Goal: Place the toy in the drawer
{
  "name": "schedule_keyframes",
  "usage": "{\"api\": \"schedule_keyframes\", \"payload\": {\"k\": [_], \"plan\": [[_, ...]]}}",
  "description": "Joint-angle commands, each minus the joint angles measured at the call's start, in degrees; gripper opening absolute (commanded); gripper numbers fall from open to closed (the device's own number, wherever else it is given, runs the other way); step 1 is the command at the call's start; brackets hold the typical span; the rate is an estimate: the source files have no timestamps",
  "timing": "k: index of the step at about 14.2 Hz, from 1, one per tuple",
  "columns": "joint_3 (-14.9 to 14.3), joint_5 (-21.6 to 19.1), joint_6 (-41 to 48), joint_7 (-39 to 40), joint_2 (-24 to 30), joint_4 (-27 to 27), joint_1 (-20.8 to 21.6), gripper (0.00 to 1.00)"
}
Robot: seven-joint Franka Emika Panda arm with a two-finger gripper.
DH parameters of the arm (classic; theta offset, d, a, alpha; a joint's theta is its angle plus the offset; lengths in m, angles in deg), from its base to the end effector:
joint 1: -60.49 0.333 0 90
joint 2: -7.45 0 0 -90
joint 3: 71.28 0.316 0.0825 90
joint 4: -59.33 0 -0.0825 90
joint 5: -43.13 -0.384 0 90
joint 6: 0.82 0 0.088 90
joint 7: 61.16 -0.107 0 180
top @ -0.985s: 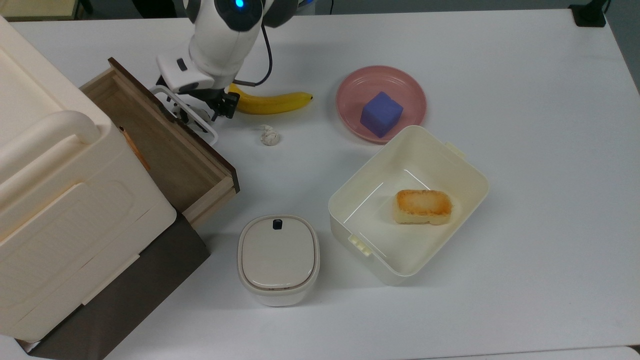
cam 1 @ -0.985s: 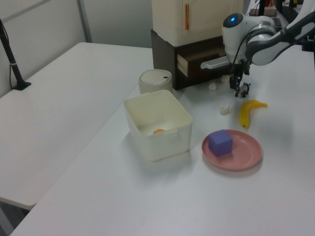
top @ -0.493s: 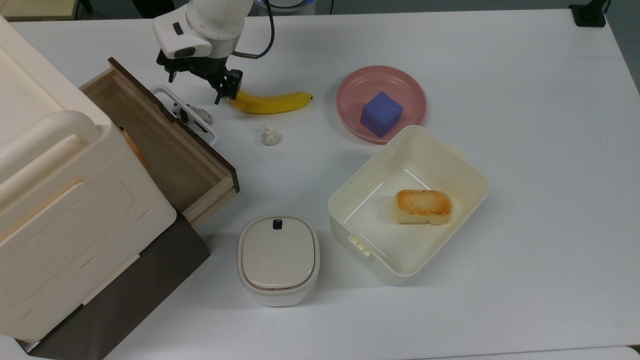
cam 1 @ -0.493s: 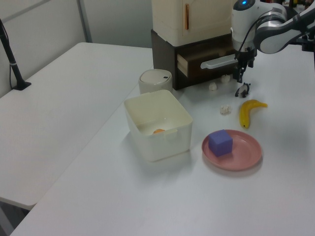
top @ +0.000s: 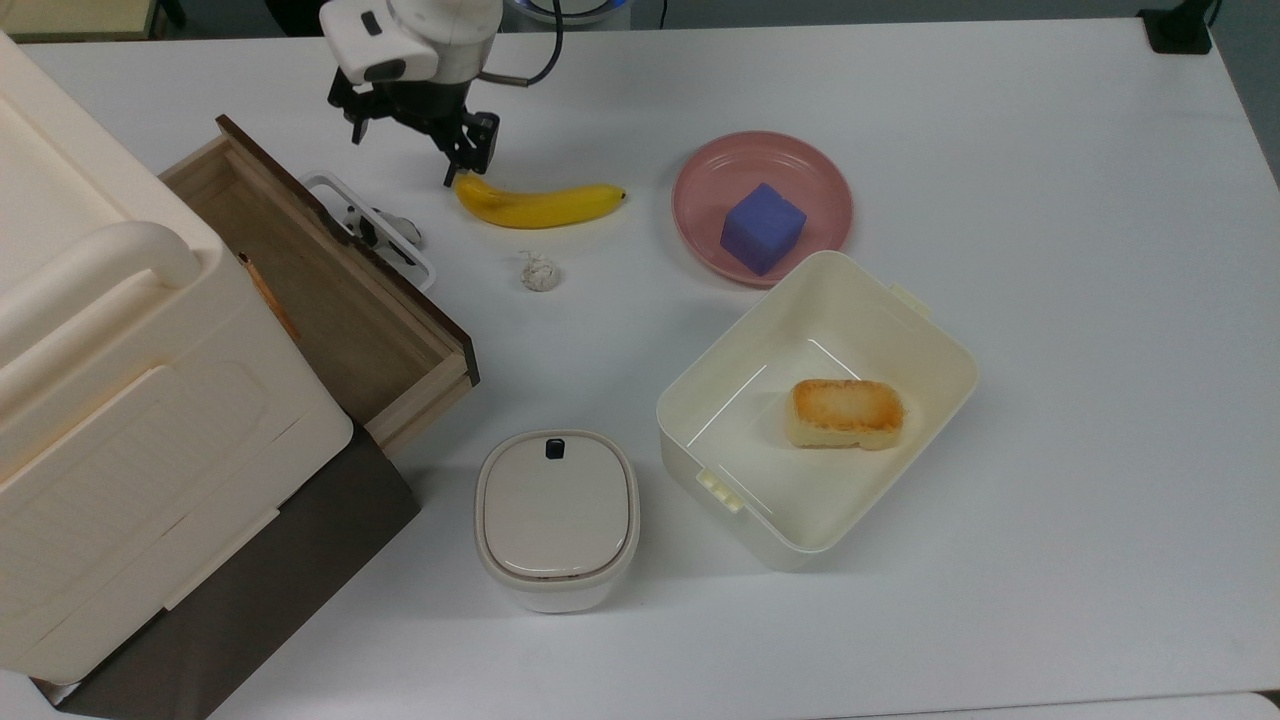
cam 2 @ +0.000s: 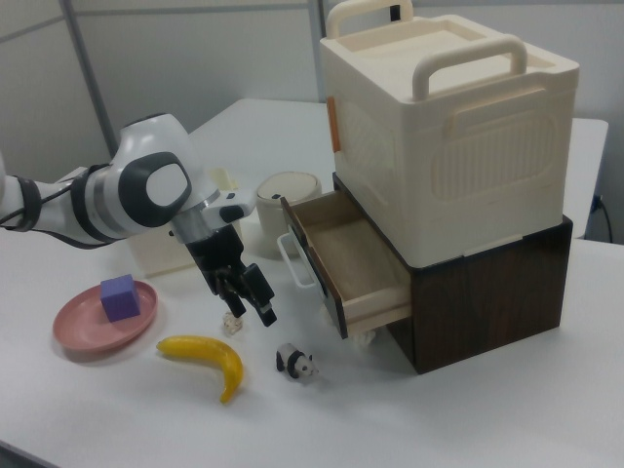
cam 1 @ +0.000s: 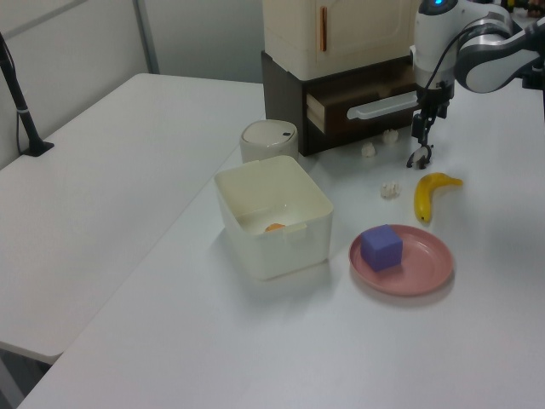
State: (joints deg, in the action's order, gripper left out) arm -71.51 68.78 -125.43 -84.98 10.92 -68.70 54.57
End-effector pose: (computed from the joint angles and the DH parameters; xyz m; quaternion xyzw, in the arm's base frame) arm 0.5117 -0.0717 0.3997 0.9745 -0.1304 0.0285 0.1804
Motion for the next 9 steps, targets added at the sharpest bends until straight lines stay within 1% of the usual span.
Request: {"api": "schedule_keyframes", "payload": {"k": [1, 5, 7, 8, 9], "plan": [[-0.74, -3.76, -2.65, 1.75, 4.0, -3.1, 0.9, 1.0], [-0.83, -5.43, -3.0, 1.84, 5.23, -3.02, 0.46, 1.0], [-0.83, -5.61, -3.0, 1.84, 4.97, -2.93, 0.55, 1.0], [-0.91, -5.61, -2.92, 1.76, 4.63, -2.67, 0.55, 1.0], [-0.91, -5.7, -2.65, 1.32, 2.36, -0.66, 0.29, 1.0]]}}
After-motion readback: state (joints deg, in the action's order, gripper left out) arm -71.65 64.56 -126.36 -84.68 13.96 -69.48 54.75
